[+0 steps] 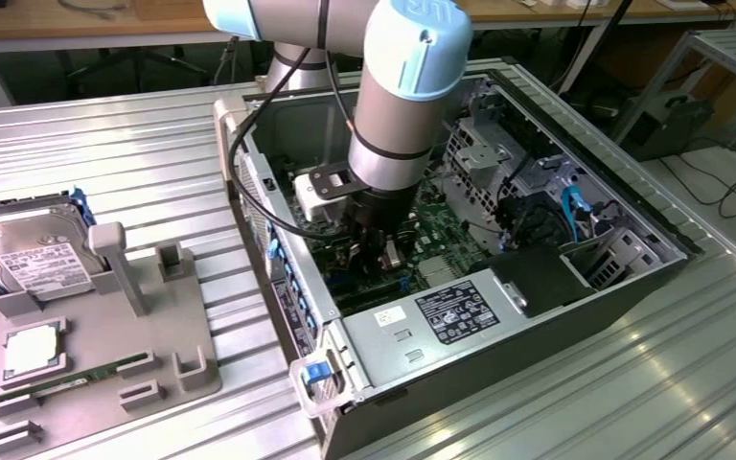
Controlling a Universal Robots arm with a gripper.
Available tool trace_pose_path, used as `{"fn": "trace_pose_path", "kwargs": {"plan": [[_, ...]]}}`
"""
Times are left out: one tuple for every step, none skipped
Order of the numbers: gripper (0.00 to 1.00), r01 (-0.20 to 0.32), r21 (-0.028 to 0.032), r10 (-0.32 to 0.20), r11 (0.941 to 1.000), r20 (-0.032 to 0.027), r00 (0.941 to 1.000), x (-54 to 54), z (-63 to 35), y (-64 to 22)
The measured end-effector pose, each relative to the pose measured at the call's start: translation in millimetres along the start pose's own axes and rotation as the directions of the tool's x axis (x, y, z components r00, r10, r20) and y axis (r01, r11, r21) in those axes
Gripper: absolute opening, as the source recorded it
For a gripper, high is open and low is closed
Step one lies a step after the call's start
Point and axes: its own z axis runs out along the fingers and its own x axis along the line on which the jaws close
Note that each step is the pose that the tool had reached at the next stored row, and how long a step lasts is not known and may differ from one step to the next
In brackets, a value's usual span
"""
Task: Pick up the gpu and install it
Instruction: 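Insert the gpu into the slot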
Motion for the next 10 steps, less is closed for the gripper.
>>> {"fn": "trace_pose_path", "kwargs": {"plan": [[0.29, 0.000, -0.0001, 0.000, 1.0000, 0.0000, 1.0000, 0.0, 0.0, 0.0], [0.29, 0.000, 0.0000, 0.000, 1.0000, 0.0000, 1.0000, 0.0, 0.0, 0.0], [0.29, 0.000, 0.0000, 0.000, 1.0000, 0.0005, 1.0000, -0.1, 0.1, 0.0], [0.30, 0.000, 0.0001, 0.000, 1.0000, 0.0009, 1.0000, -0.1, 0.2, 0.0], [0.30, 0.000, 0.0001, 0.000, 1.0000, 0.0004, 1.0000, -0.1, 0.0, 0.0], [0.36, 0.000, 0.0000, 0.000, 1.0000, 0.0001, 1.0000, -0.1, -0.3, 0.0], [0.36, 0.000, -0.0001, 0.000, 1.0000, -0.0001, 1.0000, 0.0, -0.6, 0.0], [0.36, 0.000, 0.0001, 0.000, 1.0000, 0.0001, 1.0000, -0.1, -0.8, 0.0], [0.36, 0.000, 0.0002, 0.000, 1.0000, 0.0002, 1.0000, -0.1, -0.9, 0.0], [0.36, 0.000, 0.0002, 0.000, 1.0000, 0.0003, 1.0000, -0.1, -0.9, 0.0]]}}
